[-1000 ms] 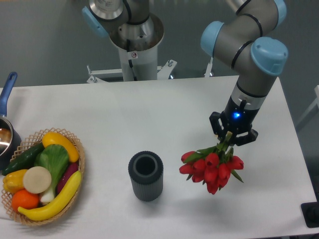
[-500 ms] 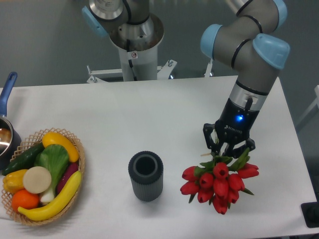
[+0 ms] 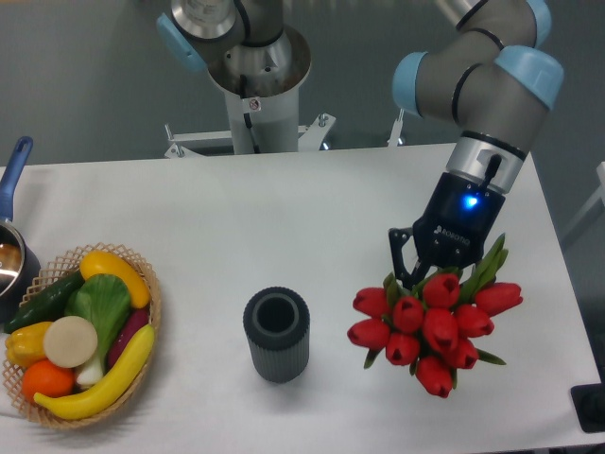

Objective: Insert the flowers into the vase
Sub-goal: 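Carry the tulips over the grey vase and lower stems in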

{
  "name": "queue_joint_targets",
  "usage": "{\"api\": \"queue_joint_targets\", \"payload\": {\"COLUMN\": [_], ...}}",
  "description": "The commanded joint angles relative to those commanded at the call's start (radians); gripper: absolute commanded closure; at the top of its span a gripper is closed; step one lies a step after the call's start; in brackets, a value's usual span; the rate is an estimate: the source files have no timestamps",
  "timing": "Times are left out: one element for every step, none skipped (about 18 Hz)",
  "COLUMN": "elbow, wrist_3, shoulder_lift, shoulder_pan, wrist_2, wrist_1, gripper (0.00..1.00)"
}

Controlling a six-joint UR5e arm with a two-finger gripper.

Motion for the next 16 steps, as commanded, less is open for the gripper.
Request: {"api": "queue_joint_targets", "payload": {"elbow": [0.005, 0.005, 0.005, 0.008, 0.008, 0.008, 0.009, 0.009, 0.009, 0.012, 0.012, 0.014, 0.015, 0.015, 0.015, 0.017], "wrist_3": [0.0, 0.0, 0.0, 0.0, 0.0, 0.0, 0.0, 0.0, 0.0, 0.0, 0.0, 0.0, 0.002, 0.006, 0.006, 0.006], "shoulder_lift": [0.0, 0.0, 0.0, 0.002, 0.002, 0.002, 0.002, 0.003, 0.005, 0.006, 0.008, 0.008, 0.008, 0.008, 0.008, 0.008], "shoulder_pan": [-0.009, -0.021, -0.031, -0.04, -0.048, -0.055, -0.061, -0.063, -0.064, -0.069, -0.069, -0.071, -0.071, -0.072, -0.075, -0.08], "wrist_2": [-0.002, -0.002, -0.002, -0.003, -0.003, -0.005, -0.005, -0.008, -0.018, -0.037, -0.052, -0.061, -0.07, -0.08, -0.087, -0.094], "wrist_1": [0.005, 0.006, 0.006, 0.012, 0.026, 0.04, 0.046, 0.049, 0.051, 0.052, 0.054, 0.054, 0.055, 0.055, 0.055, 0.055], "gripper": [1.0, 1.0, 1.0, 1.0, 1.0, 1.0, 1.0, 1.0, 1.0, 1.0, 1.0, 1.0, 1.0, 1.0, 1.0, 1.0]}}
